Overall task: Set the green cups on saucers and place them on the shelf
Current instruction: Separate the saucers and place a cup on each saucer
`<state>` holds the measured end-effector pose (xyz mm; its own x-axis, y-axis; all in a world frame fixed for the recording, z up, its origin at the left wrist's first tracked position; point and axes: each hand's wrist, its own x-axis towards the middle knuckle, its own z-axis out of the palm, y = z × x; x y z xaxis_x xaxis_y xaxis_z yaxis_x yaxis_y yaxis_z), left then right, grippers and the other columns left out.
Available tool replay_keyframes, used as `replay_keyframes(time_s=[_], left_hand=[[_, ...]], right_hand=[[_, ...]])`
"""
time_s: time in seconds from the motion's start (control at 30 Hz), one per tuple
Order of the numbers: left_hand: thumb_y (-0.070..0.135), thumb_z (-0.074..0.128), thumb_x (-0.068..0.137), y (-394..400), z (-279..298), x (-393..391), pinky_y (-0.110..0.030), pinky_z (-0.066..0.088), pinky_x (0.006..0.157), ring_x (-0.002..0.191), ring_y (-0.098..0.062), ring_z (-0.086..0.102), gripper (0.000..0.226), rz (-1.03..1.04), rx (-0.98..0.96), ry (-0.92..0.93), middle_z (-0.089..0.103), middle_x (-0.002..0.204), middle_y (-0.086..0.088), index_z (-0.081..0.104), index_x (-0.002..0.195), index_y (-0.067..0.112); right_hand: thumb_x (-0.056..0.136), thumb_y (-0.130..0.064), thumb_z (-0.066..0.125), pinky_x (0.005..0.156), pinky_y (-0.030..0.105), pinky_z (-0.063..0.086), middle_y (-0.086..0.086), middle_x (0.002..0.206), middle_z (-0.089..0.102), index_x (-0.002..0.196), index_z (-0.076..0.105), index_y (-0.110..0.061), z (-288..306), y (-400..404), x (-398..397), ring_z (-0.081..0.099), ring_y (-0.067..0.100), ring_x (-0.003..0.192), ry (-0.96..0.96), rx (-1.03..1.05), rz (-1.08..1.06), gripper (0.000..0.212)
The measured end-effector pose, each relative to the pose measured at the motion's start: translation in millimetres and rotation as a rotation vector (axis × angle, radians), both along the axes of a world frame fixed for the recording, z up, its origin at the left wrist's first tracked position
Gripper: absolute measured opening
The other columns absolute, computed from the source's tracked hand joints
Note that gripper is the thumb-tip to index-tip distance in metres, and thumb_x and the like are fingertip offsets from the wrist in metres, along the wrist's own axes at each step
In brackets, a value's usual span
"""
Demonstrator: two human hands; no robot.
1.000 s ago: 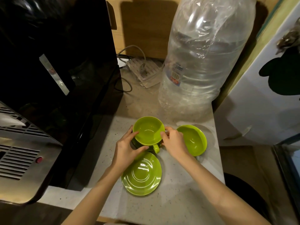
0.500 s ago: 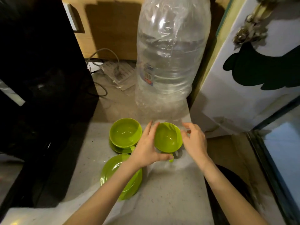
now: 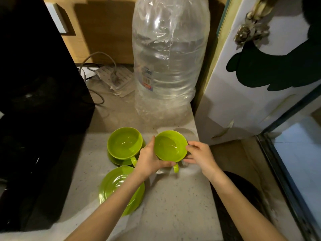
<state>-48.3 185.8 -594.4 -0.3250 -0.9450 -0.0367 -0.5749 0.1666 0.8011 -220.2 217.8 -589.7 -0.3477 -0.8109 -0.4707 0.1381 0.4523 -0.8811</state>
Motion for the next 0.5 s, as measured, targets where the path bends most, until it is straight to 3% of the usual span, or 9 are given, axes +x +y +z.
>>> replay_keyframes(time_s=[0.1,0.27,0.4,0.5], left_hand=[[0.039,0.088,0.04,6,11,4,0.004,0.032,0.065,0.094,-0.009,0.058,0.1,0.026,-0.066,0.038,0.066,0.106,-0.001,0.044,0.126,0.012],[0.04,0.088,0.038,21,42,20,-0.003,0.032,0.073,0.095,-0.003,0.05,0.107,0.11,-0.18,0.098,0.051,0.102,0.014,0.042,0.13,0.012],[0.043,0.087,0.038,41,55,49,-0.004,0.032,0.082,0.106,-0.004,0.051,0.118,0.206,-0.185,0.088,0.058,0.119,0.005,0.031,0.138,0.012],[0.045,0.085,0.039,62,56,76,-0.015,0.038,0.089,0.109,-0.008,0.055,0.119,0.308,-0.158,0.054,0.058,0.129,-0.004,0.029,0.14,0.015]], right_hand=[[0.087,-0.006,0.055,0.045,0.019,0.055,0.006,0.083,0.063,0.114,0.057,-0.003,13,3,2,0.065,0.024,0.075,0.008,-0.049,0.012,0.028],[0.087,-0.007,0.054,0.05,0.018,0.056,0.008,0.087,0.065,0.113,0.058,-0.003,42,9,18,0.066,0.023,0.074,0.001,-0.168,0.053,0.026],[0.086,-0.005,0.056,0.052,0.02,0.058,0.005,0.082,0.065,0.104,0.058,-0.01,59,15,46,0.066,0.024,0.075,-0.05,-0.222,0.091,0.019],[0.085,-0.007,0.058,0.051,0.019,0.057,0.003,0.08,0.066,0.102,0.059,-0.008,59,20,70,0.068,0.01,0.06,-0.075,-0.224,0.181,0.017]])
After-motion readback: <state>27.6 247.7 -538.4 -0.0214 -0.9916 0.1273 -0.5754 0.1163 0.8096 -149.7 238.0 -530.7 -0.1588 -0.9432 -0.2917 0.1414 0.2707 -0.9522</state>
